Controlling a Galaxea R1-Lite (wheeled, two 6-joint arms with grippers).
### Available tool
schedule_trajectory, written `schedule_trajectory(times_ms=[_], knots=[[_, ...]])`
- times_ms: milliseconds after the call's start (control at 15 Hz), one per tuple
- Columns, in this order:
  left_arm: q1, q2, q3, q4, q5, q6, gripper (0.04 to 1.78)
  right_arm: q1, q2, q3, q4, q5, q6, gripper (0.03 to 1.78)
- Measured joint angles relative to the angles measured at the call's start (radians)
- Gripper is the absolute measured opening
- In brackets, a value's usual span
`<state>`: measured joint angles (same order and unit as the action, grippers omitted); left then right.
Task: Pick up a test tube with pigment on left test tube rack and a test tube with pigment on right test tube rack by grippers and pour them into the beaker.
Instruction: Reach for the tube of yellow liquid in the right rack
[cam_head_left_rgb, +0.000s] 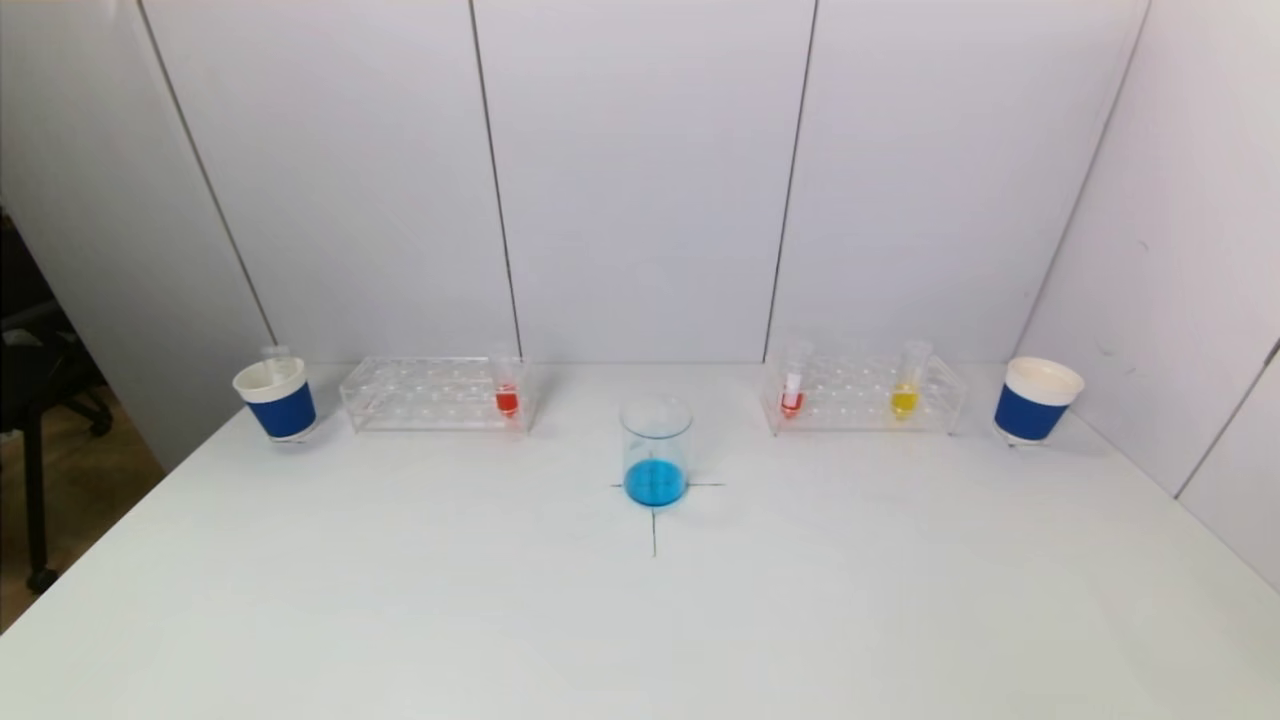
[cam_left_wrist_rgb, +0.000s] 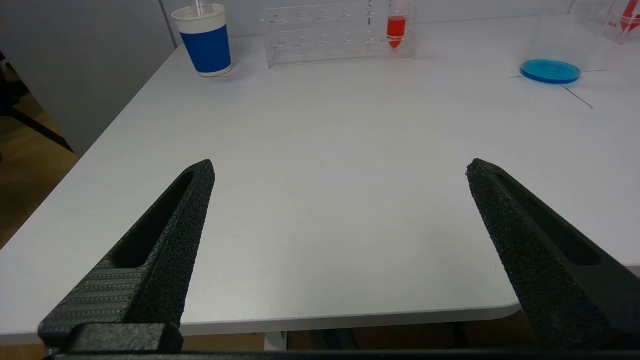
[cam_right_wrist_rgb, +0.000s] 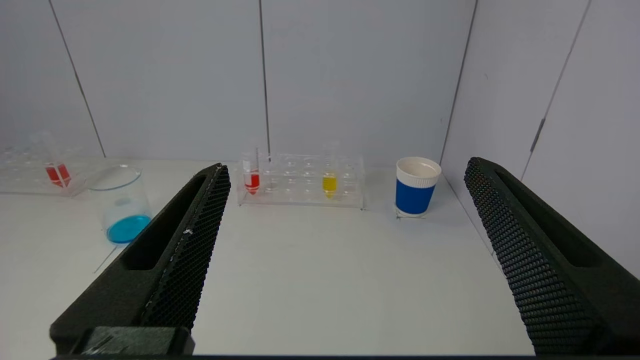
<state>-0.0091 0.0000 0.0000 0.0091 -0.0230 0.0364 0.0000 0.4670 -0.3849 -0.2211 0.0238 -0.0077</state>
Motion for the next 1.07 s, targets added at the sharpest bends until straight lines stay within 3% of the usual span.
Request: schedule_trajectory(times_ms=[533,1067], knots=[[0.000,0.000,0.000,0.000,0.000,0.000,1.76,0.000,0.381,-0.002,-0.310,0.019,-0.006,1.71],[0.000,0.000,0.000,0.000,0.000,0.001,1.76,0.014,0.747,-0.005,-0.642,-0.002,-0.009,1.71]])
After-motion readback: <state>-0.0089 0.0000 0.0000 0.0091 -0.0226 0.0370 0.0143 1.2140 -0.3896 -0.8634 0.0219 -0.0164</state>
